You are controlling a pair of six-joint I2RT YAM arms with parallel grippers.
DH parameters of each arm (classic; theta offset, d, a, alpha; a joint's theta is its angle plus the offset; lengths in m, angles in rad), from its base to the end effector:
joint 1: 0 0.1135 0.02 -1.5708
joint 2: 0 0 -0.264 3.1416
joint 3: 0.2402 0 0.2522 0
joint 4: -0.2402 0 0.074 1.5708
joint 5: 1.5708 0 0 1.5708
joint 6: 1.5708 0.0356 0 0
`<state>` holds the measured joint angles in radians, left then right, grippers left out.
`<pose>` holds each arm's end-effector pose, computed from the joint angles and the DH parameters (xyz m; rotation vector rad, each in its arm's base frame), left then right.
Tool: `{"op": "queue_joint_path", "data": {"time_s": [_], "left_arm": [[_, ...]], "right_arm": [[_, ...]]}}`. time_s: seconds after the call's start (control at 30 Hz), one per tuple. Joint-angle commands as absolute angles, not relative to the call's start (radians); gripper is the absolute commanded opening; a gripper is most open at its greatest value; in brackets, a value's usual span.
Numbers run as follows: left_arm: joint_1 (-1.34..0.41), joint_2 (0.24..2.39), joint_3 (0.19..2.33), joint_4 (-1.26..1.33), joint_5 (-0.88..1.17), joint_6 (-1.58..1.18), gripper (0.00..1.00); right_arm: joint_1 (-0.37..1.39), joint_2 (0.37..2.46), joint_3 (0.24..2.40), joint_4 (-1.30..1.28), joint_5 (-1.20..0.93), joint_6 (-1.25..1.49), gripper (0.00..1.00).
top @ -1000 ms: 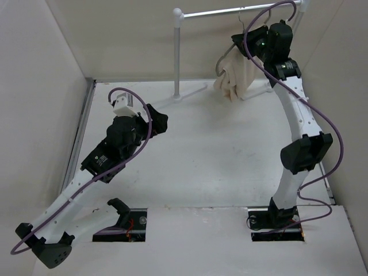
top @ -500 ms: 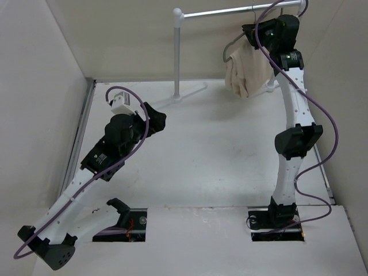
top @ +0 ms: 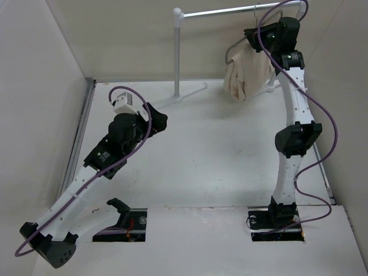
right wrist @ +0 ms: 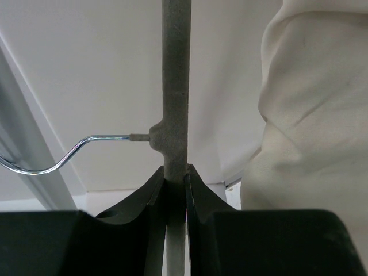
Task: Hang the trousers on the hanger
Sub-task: Place the hanger at the clothesline.
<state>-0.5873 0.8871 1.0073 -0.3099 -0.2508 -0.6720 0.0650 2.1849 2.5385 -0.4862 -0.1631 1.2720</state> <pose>0.1679 -0.1011 0.3866 -0.2631 1.7876 -0.6913 0.4879 0.0376 0.4559 0.9317 1.5826 1.1115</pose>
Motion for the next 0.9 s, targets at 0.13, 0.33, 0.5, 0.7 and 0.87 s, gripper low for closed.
{"op": "queue_joint_path", "data": {"time_s": [0.13,0.33,0.5,0.7,0.87], "left_arm": [[-0.581,0.888,0.994,-0.261,-0.245,-0.689,1.00],[-0.568,0.893,0.970,-0.261,-0.245,-0.696,1.00],[-0.559,0.884,0.959,-0.265,-0.245,-0.699,1.00],[-0.525,0.894,0.969,-0.278,-0.239,-0.689,1.00],[-0.452,0.940,1.008,-0.324,-0.204,-0.689,1.00]], "right_arm": [[0.045,2.174,2.563,-0.391,-0.181,1.261,0.09],[0.044,2.163,2.537,-0.402,-0.181,1.244,0.41],[0.038,2.111,2.500,-0.400,-0.175,1.210,0.61],[0.027,1.985,2.344,-0.381,-0.158,1.171,0.77],[0.021,1.853,2.171,-0.333,-0.147,1.115,0.85]]}}
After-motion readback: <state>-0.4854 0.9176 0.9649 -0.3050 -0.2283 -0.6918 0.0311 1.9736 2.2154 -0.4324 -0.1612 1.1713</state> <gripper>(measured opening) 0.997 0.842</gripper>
